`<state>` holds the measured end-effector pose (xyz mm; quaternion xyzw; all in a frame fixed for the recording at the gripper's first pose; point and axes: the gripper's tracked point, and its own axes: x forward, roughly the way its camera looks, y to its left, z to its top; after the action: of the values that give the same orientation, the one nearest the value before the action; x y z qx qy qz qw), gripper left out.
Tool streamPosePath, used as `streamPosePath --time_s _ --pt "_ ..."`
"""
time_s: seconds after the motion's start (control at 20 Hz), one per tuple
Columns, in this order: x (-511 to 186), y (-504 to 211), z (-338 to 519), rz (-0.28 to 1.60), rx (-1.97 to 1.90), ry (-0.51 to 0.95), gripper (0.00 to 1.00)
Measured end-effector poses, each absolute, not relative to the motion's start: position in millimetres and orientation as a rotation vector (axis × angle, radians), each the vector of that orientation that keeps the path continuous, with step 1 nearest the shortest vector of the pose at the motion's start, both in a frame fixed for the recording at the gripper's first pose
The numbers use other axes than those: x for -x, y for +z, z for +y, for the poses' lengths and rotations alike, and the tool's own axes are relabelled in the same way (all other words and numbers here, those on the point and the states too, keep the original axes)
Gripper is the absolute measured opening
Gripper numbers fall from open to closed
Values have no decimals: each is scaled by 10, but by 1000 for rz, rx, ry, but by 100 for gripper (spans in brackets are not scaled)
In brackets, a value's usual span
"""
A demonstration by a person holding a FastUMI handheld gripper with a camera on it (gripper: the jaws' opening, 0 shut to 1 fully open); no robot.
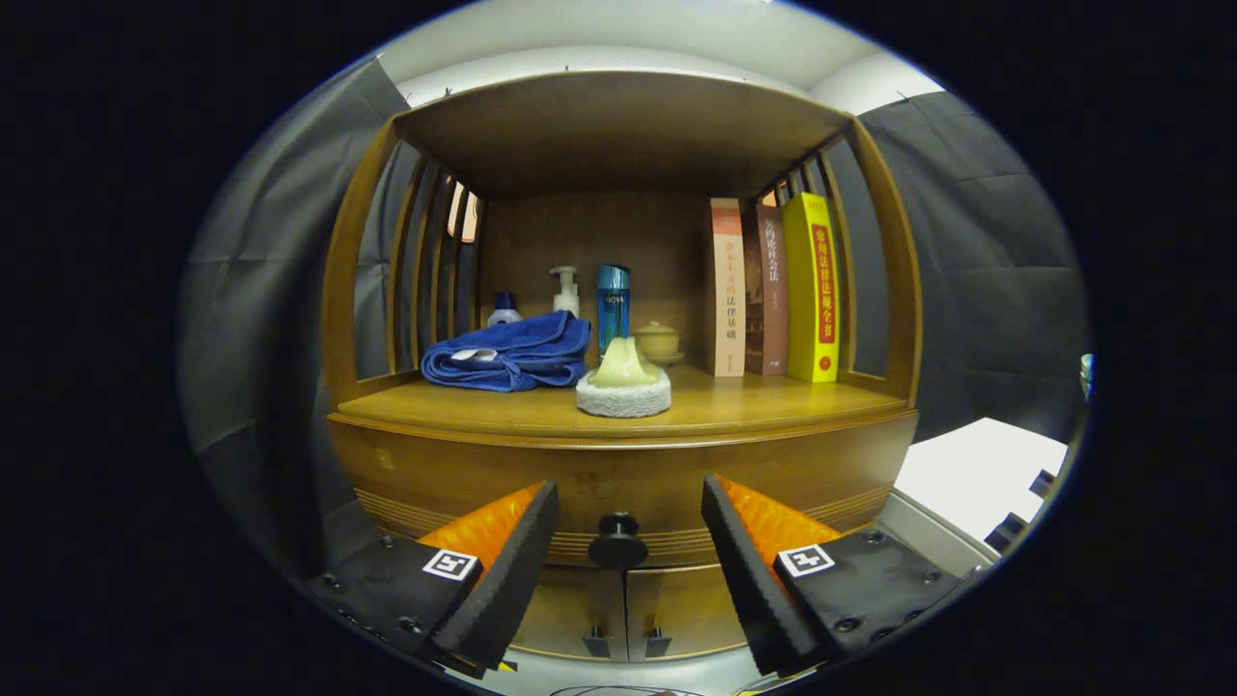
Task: Pull open the drawer, take out the items inside it, and place them on the countertop above the cabinet.
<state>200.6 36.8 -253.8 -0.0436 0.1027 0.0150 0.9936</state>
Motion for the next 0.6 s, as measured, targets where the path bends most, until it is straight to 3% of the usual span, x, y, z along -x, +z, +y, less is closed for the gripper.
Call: streamPosePath --time_s 0.6 --pt "-858 -1120 239 88 98 0 97"
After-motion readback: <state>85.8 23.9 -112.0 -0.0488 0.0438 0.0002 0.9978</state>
